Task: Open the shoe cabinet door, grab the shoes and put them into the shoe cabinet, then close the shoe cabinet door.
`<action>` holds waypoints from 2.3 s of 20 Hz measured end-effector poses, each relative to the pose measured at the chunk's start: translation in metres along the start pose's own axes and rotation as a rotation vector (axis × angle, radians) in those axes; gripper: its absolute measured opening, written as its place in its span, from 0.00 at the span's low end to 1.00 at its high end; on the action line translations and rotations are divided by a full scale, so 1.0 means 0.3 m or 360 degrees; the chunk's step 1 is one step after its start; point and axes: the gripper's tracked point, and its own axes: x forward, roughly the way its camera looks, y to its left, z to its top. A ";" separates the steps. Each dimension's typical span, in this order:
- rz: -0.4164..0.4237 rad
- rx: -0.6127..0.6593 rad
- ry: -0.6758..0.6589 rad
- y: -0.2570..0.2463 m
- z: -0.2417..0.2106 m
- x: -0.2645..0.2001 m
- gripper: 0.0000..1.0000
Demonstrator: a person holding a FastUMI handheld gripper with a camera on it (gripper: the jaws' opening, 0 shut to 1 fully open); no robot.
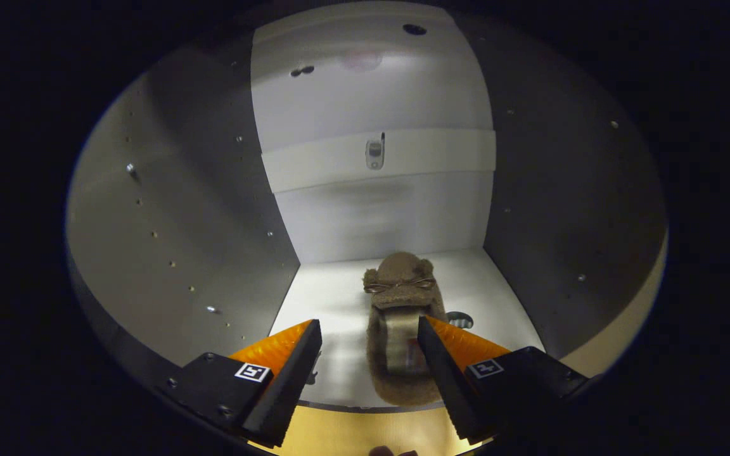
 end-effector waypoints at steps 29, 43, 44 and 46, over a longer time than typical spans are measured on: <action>0.0161 -0.0180 -0.0880 -0.172 -0.051 -1.560 0.96; -0.0107 -0.0198 -0.0721 -0.789 -0.112 -1.608 0.97; -0.0136 -0.0177 -0.0699 -0.826 -0.110 -1.579 0.97; -0.0174 -0.0135 -0.0685 -0.876 -0.100 -1.537 0.98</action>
